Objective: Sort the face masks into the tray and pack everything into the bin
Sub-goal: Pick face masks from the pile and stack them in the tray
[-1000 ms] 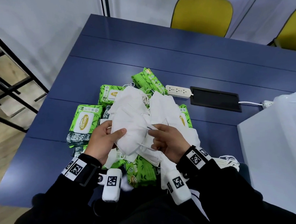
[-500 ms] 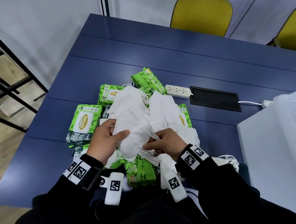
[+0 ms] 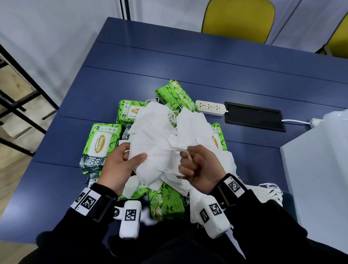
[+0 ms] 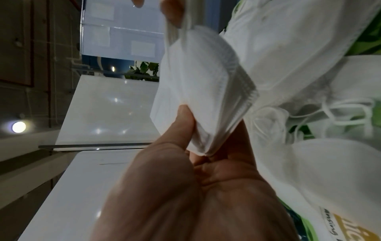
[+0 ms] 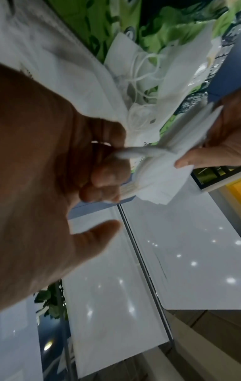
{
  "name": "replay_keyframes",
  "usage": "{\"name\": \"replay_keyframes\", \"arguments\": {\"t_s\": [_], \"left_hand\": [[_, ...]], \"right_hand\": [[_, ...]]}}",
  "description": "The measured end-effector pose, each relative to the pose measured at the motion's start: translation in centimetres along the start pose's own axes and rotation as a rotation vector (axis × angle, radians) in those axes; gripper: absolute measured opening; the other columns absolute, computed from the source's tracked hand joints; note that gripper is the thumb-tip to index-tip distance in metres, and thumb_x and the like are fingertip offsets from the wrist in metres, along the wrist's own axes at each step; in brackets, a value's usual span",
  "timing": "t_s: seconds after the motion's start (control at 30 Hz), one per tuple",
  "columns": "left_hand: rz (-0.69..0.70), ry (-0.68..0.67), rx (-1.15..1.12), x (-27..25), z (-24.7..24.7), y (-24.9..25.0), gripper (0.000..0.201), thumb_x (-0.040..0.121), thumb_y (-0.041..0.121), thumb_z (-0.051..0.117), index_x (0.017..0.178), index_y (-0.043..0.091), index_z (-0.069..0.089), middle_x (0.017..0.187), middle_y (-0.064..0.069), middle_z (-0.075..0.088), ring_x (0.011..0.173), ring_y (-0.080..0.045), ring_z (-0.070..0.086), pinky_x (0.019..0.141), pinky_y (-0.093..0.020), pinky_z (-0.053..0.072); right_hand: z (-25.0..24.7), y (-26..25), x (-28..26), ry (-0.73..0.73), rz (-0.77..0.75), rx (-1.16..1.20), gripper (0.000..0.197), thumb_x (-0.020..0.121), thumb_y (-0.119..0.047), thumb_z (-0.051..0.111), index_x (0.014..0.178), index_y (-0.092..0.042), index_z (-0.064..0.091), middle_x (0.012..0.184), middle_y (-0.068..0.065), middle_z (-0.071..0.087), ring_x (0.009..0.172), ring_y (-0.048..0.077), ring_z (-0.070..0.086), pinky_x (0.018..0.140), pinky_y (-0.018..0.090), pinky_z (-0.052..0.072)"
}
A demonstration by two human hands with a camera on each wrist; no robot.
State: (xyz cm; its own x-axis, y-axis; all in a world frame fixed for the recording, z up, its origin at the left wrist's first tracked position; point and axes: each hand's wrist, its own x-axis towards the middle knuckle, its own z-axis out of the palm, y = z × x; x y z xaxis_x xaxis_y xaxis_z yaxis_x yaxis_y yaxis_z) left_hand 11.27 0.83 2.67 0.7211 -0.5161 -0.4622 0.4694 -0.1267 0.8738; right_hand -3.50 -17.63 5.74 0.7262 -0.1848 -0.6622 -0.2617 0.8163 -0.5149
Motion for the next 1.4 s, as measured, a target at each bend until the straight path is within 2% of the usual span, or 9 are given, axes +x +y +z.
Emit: {"name": "replay_keyframes", "arguments": {"t_s": [0.2,0.37,0.5,0.63,0.77,0.9,1.03,1.27,1.4], "left_hand": [[0.085,-0.078,0.077,-0.3,0.4,1.0,0.034,0.088,0.000,0.073,0.121,0.004,0.064,0.106,-0.018,0.076,0.092,-0.035,0.073,0.080,-0.048,0.058],[0.180,-0.259,0.328,-0.5,1.7,1.2,0.044,0.084,0.019,0.071,0.126,0.012,0.064,0.116,-0.007,0.076,0.108,-0.028,0.072,0.095,-0.052,0.057],[0.160,-0.390,0.395,-0.7,3.0,1.5,0.041,0.095,0.006,0.066,0.134,0.016,0.057,0.122,-0.005,0.072,0.114,-0.021,0.069,0.096,-0.040,0.056],[0.182,-0.286,0.376,-1.2,3.1,2.1,0.069,0.087,0.018,0.079,0.145,0.030,0.044,0.129,0.008,0.057,0.104,0.011,0.062,0.087,-0.019,0.054],[0.108,-0.375,0.406,-2.6,2.5,1.8,0.090,0.077,0.007,0.088,0.147,0.037,0.041,0.130,0.008,0.062,0.101,-0.012,0.070,0.075,-0.032,0.061],[0.148,-0.486,0.450,-3.1,2.4,1.8,0.099,0.064,-0.004,0.092,0.139,0.040,0.044,0.129,0.030,0.062,0.123,0.004,0.057,0.089,-0.013,0.049],[0.161,-0.440,0.557,-2.5,2.2,1.3,0.128,0.059,0.009,0.099,0.155,0.039,0.019,0.142,0.030,0.045,0.126,0.018,0.045,0.093,-0.009,0.044],[0.300,-0.349,0.770,-2.9,2.8,1.3,0.104,0.063,0.008,0.087,0.139,0.053,0.032,0.111,0.021,0.061,0.093,-0.004,0.063,0.069,-0.025,0.055],[0.381,-0.355,0.941,-2.8,2.8,0.5,0.101,0.060,0.009,0.088,0.144,0.031,0.036,0.123,0.014,0.053,0.103,-0.004,0.051,0.078,-0.012,0.042]], "right_hand": [[-1.6,-1.4,0.2,-0.082,-0.037,-0.574,0.020,0.085,-0.002,0.074,0.105,0.001,0.071,0.060,0.000,0.059,0.054,0.016,0.048,0.067,0.032,0.044],[-0.4,-1.3,1.5,0.034,-0.226,-0.919,0.029,0.083,-0.041,0.081,0.103,-0.023,0.071,0.091,-0.002,0.073,0.086,0.015,0.069,0.082,0.032,0.054],[1.3,-0.3,2.1,-0.031,-0.319,-0.634,0.036,0.089,-0.021,0.076,0.123,-0.013,0.067,0.114,0.008,0.075,0.106,0.027,0.072,0.092,0.043,0.058],[1.9,0.7,2.8,0.090,-0.356,-0.317,0.037,0.089,-0.014,0.073,0.123,-0.002,0.066,0.115,0.022,0.073,0.108,0.042,0.069,0.095,0.056,0.055],[1.9,0.3,2.6,0.153,-0.357,-0.162,0.034,0.090,-0.016,0.071,0.123,-0.009,0.067,0.119,0.021,0.071,0.112,0.039,0.068,0.100,0.056,0.053],[1.4,-0.3,2.0,0.041,-0.243,-0.009,0.033,0.088,-0.022,0.062,0.119,-0.016,0.071,0.114,0.014,0.071,0.106,0.032,0.066,0.100,0.048,0.050],[1.0,-0.3,2.3,0.038,-0.201,0.026,0.030,0.079,-0.019,0.064,0.108,-0.017,0.072,0.114,0.015,0.068,0.108,0.037,0.065,0.105,0.051,0.046],[1.0,0.9,2.6,-0.113,-0.311,0.088,0.037,0.086,0.005,0.056,0.120,-0.011,0.056,0.137,0.018,0.062,0.118,0.037,0.062,0.101,0.053,0.052],[0.9,1.4,2.6,-0.064,-0.307,0.071,0.038,0.075,0.003,0.065,0.107,-0.014,0.058,0.123,0.018,0.067,0.106,0.035,0.066,0.091,0.044,0.056]]}}
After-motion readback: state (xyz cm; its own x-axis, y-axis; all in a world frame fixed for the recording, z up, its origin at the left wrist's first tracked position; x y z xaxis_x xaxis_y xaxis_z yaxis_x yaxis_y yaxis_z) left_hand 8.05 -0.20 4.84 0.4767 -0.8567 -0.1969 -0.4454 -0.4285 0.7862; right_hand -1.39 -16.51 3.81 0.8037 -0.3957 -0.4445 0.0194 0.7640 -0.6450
